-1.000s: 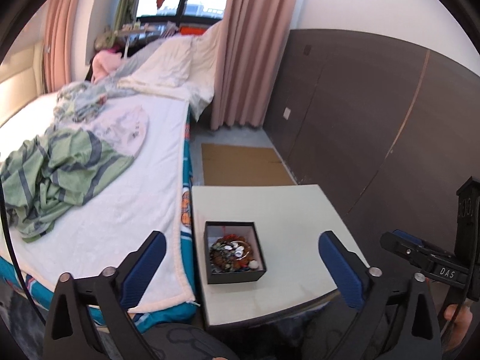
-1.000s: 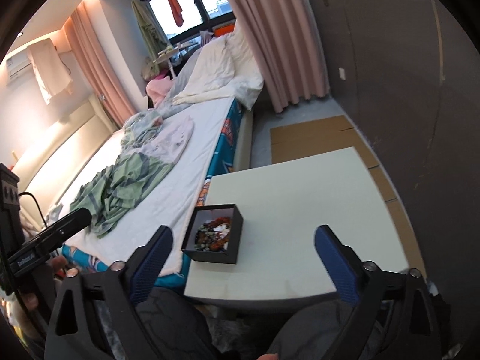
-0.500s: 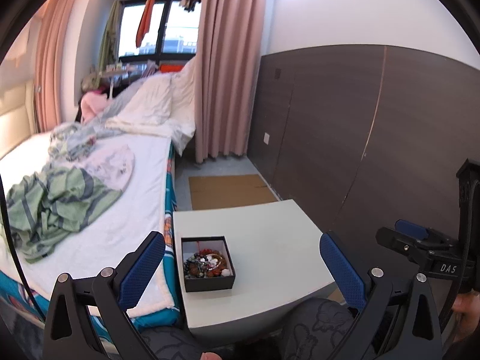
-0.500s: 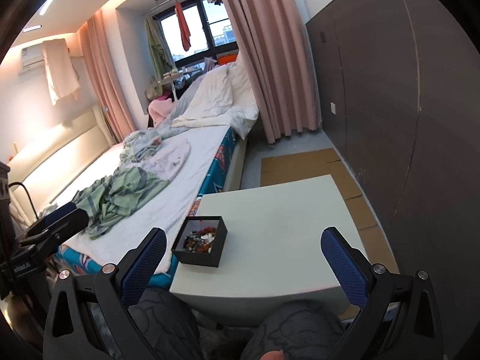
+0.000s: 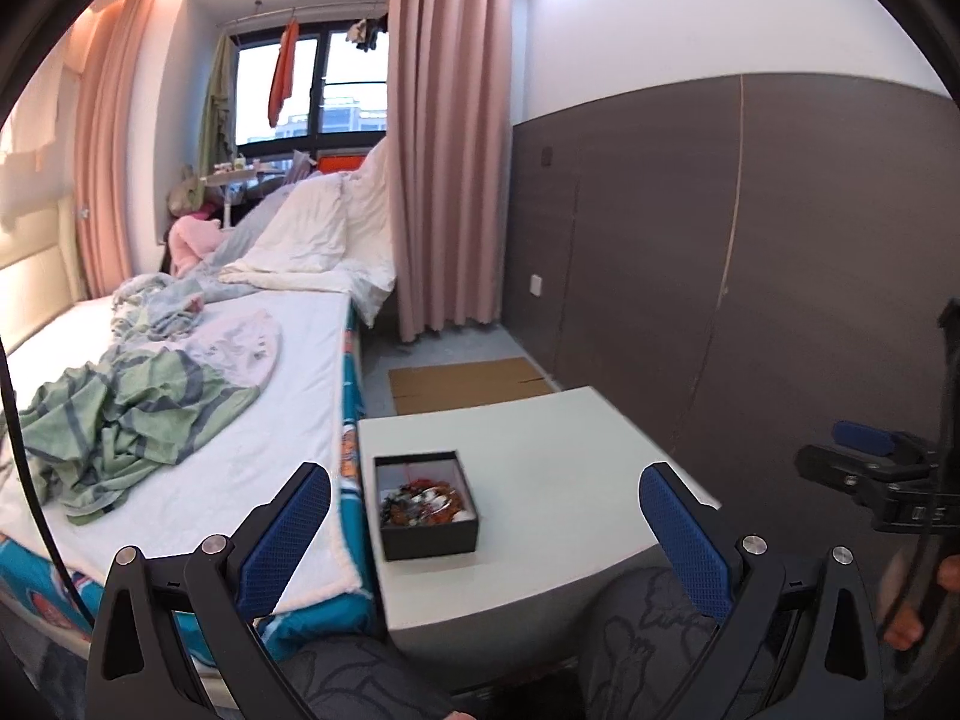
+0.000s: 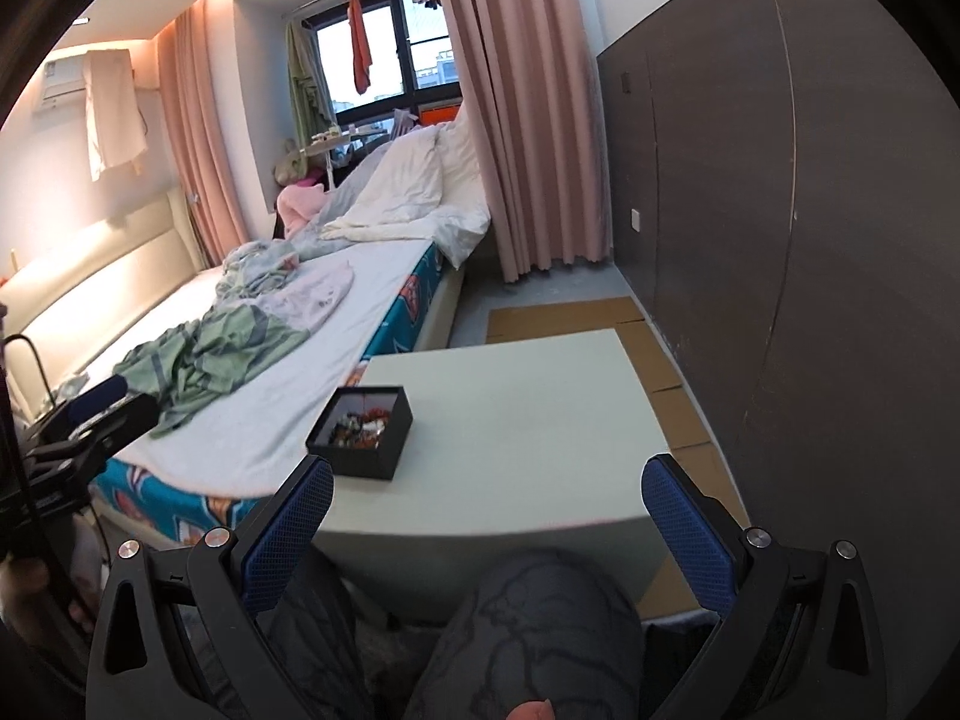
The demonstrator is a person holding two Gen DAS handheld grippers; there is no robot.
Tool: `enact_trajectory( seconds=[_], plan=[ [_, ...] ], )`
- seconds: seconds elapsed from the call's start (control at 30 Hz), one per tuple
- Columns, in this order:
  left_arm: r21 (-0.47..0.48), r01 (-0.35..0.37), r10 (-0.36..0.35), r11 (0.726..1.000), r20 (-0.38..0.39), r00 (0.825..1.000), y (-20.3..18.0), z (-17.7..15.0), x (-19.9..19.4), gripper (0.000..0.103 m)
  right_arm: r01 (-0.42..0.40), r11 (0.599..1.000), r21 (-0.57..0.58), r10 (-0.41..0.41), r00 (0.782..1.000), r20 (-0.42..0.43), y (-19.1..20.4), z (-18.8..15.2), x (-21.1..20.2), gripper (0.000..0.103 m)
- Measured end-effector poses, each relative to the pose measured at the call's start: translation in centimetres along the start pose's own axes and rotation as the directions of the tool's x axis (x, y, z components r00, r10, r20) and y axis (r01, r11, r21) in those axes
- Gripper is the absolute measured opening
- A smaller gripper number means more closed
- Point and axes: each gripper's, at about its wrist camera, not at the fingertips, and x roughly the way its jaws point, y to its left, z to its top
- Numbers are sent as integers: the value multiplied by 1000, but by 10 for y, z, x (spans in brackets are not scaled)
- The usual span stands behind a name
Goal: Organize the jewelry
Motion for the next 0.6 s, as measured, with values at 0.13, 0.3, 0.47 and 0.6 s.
enact_trajectory(
  seconds=[0.13,0.3,0.47,0.6],
  plan=[
    [-27,2,-3,1000,-31,1000,6,-9,5,103,-7,1000,22,7,1000,-21,-8,-8,2,103],
    [-38,-26,24,999,-41,999,8,-13,6,103,-14,999,52,16,999,-33,-18,-13,6,103],
    [-20,-30,29,999,-38,999,2,-12,3,103,-17,999,52,18,1000,-19,-18,-13,1,103],
    [-3,-28,28,1000,-35,999,-3,-11,3,103,-15,999,50,16,1000,-16,-18,-12,0,103]
  ],
)
